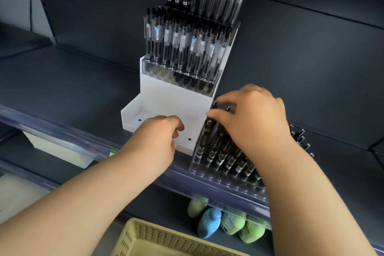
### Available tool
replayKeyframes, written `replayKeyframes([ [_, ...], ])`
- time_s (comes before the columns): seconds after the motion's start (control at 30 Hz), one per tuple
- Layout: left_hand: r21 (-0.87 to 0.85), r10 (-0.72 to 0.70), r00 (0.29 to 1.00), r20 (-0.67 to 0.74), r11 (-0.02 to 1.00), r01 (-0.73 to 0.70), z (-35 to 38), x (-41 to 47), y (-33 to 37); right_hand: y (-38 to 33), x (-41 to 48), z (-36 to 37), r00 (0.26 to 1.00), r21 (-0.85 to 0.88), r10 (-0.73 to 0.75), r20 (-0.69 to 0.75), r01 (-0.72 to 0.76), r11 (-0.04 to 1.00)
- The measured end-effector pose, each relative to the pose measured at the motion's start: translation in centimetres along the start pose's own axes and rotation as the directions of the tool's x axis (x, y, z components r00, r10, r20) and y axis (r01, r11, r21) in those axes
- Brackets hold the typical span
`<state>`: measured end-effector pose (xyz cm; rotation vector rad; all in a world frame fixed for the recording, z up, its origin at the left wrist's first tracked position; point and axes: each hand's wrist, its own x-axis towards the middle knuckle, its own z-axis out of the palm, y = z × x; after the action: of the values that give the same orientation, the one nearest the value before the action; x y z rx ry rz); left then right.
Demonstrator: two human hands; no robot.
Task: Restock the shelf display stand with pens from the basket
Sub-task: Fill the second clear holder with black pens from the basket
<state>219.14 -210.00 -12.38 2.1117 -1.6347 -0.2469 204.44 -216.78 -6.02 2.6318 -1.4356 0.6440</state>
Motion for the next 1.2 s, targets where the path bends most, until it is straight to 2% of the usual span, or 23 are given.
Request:
replayKeyframes([
  [0.17, -0.011, -0.044, 0.993, 0.106, 0.999, 0.046, 0.2, 0.2, -0.5, 3.4, -0.2, -3.2, 0.976, 0.137, 0.137, -0.167, -0.114, 0.984],
  [0.33, 0.007, -0.012, 0.966, 0.258, 1.0, 0.01, 1.6, -0.3, -0.4, 7.4, -1.9, -5.8, 0.939, 0.109, 0.221, -0.262, -0.198, 0.974],
  [0.43, 0.074, -0.002, 0.955, 0.297, 0.997, -0.021, 2.3, -0.4, 0.0, 9.9, -3.6, -5.3, 0.93, 0.032, 0.269, -0.249, -0.27, 0.962],
  [0.53, 0.1, -0.008, 0.947, 0.32, 0.995, -0.026, 2.7, -0.5, 0.3, 11.8, -6.2, -3.2, 0.937, -0.107, 0.315, -0.153, -0.332, 0.937],
  [0.6, 0.104, -0.018, 0.942, 0.334, 0.994, -0.018, 2.9, -0.5, 0.7, 12.4, -8.1, -1.4, 0.935, -0.152, 0.356, -0.007, -0.353, 0.923],
  [0.67, 0.118, -0.037, 0.939, 0.343, 0.993, -0.004, 3.3, -0.5, 1.0, 12.1, -9.6, 0.6, 0.89, -0.185, 0.413, 0.194, -0.381, 0.906],
  [0.77, 0.159, -0.074, 0.931, 0.357, 0.987, 0.017, 4.0, -0.6, 1.7, 11.1, -11.1, 2.9, 0.778, -0.223, 0.426, 0.462, -0.363, 0.905],
  [0.87, 0.208, -0.111, 0.918, 0.382, 0.978, 0.031, 4.1, -0.5, 1.9, 10.4, -11.6, 3.4, 0.744, -0.216, 0.418, 0.521, -0.359, 0.908],
  [0.93, 0.209, -0.101, 0.95, 0.295, 0.977, 0.039, 3.0, 0.3, 1.6, 10.5, -11.4, 3.1, 0.755, -0.207, 0.422, 0.503, -0.368, 0.906],
  [1.0, 0.058, -0.05, 0.994, 0.093, 0.997, 0.044, 1.2, 1.4, 1.4, 10.7, -11.1, 2.7, 0.77, -0.196, 0.421, 0.479, -0.374, 0.907],
  [1.07, -0.134, 0.061, 0.99, -0.126, 0.988, -0.078, -1.1, 2.3, 2.0, 10.9, -10.8, 2.6, 0.78, -0.198, 0.418, 0.467, -0.368, 0.908],
  [1.1, -0.179, 0.136, 0.972, -0.193, 0.969, -0.171, -2.1, 2.6, 2.6, 10.9, -10.7, 2.6, 0.78, -0.204, 0.416, 0.468, -0.363, 0.909],
  [1.13, -0.191, 0.222, 0.951, -0.215, 0.945, -0.264, -2.9, 2.8, 3.3, 10.9, -10.6, 2.5, 0.779, -0.209, 0.412, 0.473, -0.355, 0.911],
  [1.2, -0.156, 0.384, 0.911, -0.152, 0.901, -0.406, -3.5, 3.3, 4.4, 10.7, -10.5, 2.6, 0.777, -0.21, 0.407, 0.481, -0.348, 0.914],
])
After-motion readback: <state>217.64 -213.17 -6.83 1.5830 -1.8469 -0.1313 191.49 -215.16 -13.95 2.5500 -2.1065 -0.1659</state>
